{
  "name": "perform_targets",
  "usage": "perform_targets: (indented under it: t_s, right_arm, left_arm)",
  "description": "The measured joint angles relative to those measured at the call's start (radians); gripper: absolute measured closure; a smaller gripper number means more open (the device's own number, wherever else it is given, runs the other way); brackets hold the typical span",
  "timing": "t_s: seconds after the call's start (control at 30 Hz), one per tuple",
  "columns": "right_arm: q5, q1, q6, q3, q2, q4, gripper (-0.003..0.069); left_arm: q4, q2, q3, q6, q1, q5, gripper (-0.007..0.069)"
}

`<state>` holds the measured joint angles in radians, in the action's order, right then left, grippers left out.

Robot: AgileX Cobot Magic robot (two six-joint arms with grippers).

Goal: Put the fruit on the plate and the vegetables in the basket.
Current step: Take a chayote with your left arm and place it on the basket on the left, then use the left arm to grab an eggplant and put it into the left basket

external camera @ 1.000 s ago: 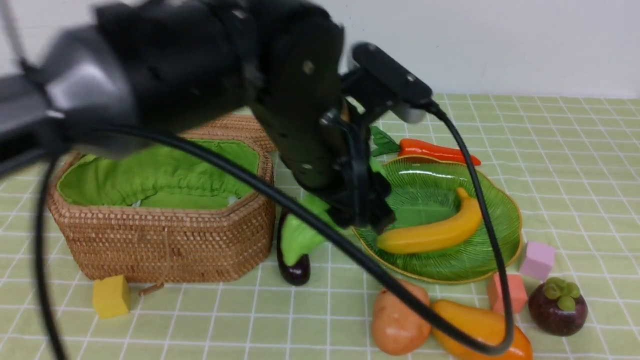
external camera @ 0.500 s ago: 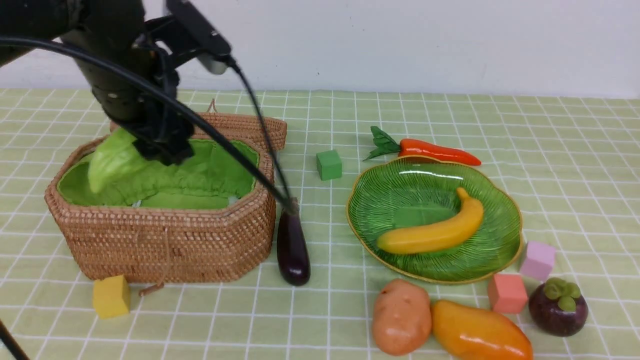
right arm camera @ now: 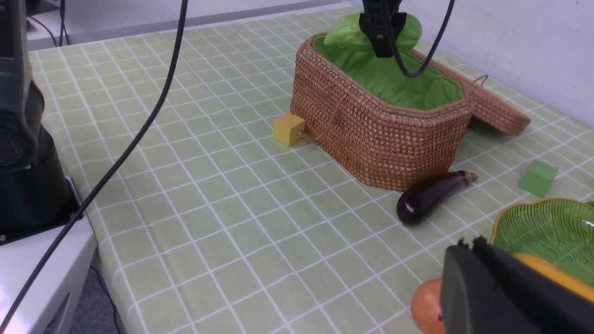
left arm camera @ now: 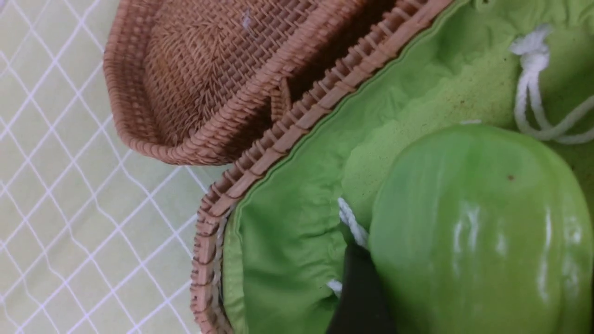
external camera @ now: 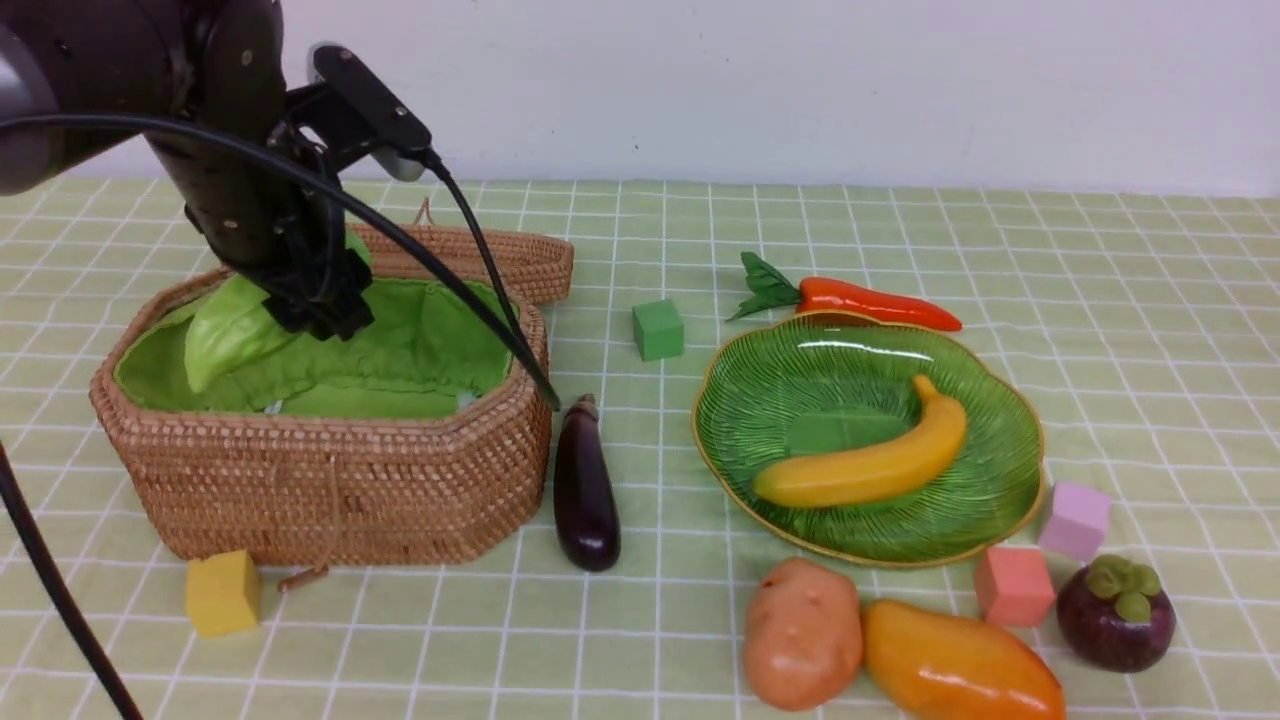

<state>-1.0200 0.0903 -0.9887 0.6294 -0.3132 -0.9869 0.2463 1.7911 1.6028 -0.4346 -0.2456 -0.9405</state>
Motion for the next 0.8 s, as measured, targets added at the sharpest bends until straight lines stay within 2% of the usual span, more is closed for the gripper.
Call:
perform_targets:
  t_s: [0.03,0.07,0.17,0.3,0.4,0.5,0.53,0.57,0.6,0.7,0.73,0.8]
  right_arm:
    - [0.000,0.000,0.000,0.000,0.000,0.000,0.0657]
    - [0.000,0.000,0.000,0.000,0.000,0.000,0.0657]
    - [0.000,0.000,-0.001,0.000,0.000,0.000,0.0656]
    - [0.000,0.000,-0.016,0.000,0.000,0.000,0.0656]
    - [0.000,0.000,-0.020,0.000,0.000,0.000,0.0656]
    - [-0.002,0.000,-0.021,0.000,0.000,0.002,0.0656]
    - [-0.002,0.000,-0.021,0.000,0.000,0.002,0.0656]
    - [-0.002,0.000,-0.023,0.000,0.000,0.002,0.0656]
    - [-0.002,0.000,-0.023,0.000,0.000,0.002,0.0656]
    - [-0.002,0.000,-0.023,0.000,0.000,0.003,0.0656]
    - [-0.002,0.000,-0.023,0.000,0.000,0.006,0.0656]
    - [-0.003,0.000,-0.022,0.000,0.000,0.007,0.0656]
  left_arm:
    - [0.000,0.000,0.000,0.000,0.000,0.000,0.0122]
    - [0.000,-0.006,-0.001,0.001,0.000,0.001,0.0065]
    - [0.000,-0.034,-0.001,0.019,0.001,0.001,-0.0024]
    - [-0.008,-0.073,-0.001,0.077,0.001,-0.002,-0.0040]
    - [-0.059,-0.100,-0.001,0.138,0.001,-0.007,-0.0008]
    - [-0.192,-0.134,-0.001,0.263,-0.034,-0.008,0.0146]
    - [-0.199,-0.136,-0.001,0.274,-0.043,-0.009,0.0160]
    - [-0.246,-0.138,-0.001,0.304,-0.093,-0.022,0.0292]
    - [-0.267,-0.138,-0.001,0.316,-0.133,-0.033,0.0374]
    - [-0.283,-0.131,-0.001,0.339,-0.225,-0.068,0.0535]
    - [-0.291,-0.118,-0.001,0.373,-0.310,-0.094,0.0620]
    - [-0.299,-0.097,-0.001,0.424,-0.398,-0.115,0.0638]
